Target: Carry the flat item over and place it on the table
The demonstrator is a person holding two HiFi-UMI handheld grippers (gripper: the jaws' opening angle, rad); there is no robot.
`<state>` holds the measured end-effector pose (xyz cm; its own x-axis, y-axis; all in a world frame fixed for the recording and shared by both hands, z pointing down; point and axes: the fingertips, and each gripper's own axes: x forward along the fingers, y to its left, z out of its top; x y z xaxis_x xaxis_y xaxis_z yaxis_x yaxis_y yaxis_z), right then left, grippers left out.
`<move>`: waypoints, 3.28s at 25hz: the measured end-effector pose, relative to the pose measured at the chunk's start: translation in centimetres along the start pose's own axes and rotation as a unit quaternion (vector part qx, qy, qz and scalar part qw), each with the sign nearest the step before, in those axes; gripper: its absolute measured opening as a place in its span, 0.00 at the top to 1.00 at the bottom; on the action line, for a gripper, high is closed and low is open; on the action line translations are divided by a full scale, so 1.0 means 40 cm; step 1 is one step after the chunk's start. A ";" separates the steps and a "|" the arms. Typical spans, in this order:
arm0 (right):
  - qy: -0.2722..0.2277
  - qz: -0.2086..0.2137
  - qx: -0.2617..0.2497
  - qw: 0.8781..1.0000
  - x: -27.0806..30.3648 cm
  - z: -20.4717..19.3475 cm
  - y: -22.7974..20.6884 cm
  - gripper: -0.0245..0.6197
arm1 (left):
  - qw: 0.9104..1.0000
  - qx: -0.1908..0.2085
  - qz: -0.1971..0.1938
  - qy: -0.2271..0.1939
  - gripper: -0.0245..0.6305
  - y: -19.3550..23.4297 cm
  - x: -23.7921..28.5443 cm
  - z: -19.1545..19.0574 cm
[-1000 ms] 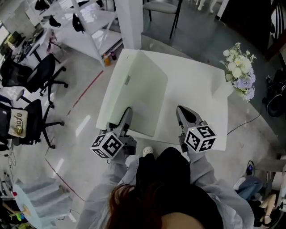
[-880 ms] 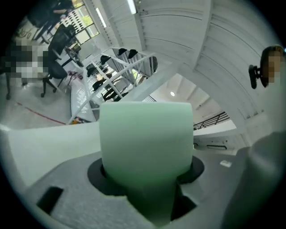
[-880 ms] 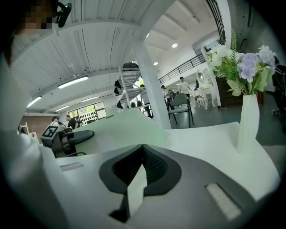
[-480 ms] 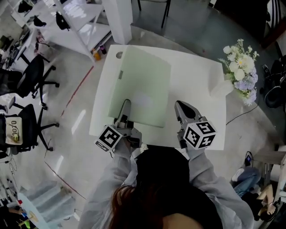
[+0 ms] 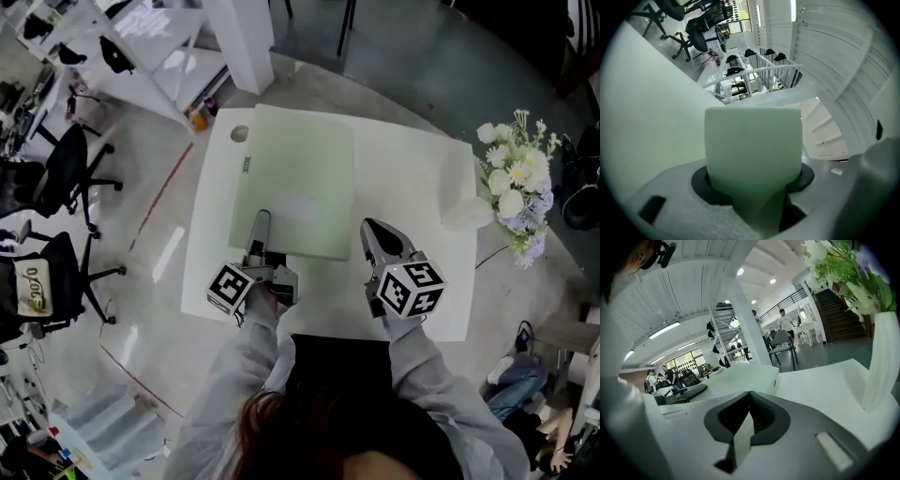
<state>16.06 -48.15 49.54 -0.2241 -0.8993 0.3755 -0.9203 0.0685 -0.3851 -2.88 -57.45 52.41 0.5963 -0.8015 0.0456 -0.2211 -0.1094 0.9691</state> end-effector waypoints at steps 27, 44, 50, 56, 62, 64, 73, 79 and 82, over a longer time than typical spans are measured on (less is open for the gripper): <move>0.049 -0.002 0.052 0.997 0.112 -0.059 -0.139 0.95 | 0.994 0.027 0.106 0.016 0.39 0.174 0.177 0.009; 0.052 -0.004 0.046 0.998 0.105 -0.066 -0.130 0.95 | 0.943 0.229 0.221 0.090 0.04 0.220 0.165 0.020; 0.050 0.000 0.048 0.998 0.105 -0.062 -0.135 0.95 | 0.946 0.180 0.245 0.111 0.04 0.224 0.155 0.015; 0.045 0.000 0.053 0.998 0.103 -0.058 -0.151 0.95 | 0.936 0.158 0.284 0.139 0.04 0.238 0.135 -0.004; 0.034 -0.001 0.062 0.998 0.097 -0.050 -0.156 0.95 | 0.937 0.130 0.290 0.146 0.04 0.223 0.112 -0.020; 0.029 -0.003 0.062 0.998 0.095 -0.048 -0.157 0.95 | 0.937 0.137 0.284 0.153 0.04 0.215 0.106 -0.028; 0.005 -0.007 0.041 0.999 0.028 -0.026 -0.096 0.95 | 0.948 0.198 0.176 0.179 0.04 0.096 0.052 -0.066; -0.011 -0.012 0.021 1.000 -0.049 -0.035 -0.030 0.95 | 0.933 0.289 0.095 0.193 0.04 0.001 -0.034 -0.087; -0.018 -0.010 0.012 1.000 -0.084 -0.046 0.005 0.95 | 0.920 0.327 0.063 0.207 0.05 -0.032 -0.085 -0.105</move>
<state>16.05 -44.32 49.76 -0.1929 -0.9152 0.3539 -0.9169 0.0398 -0.3971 -1.38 -52.10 52.04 0.7480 -0.5532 0.3667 -0.6437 -0.4702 0.6038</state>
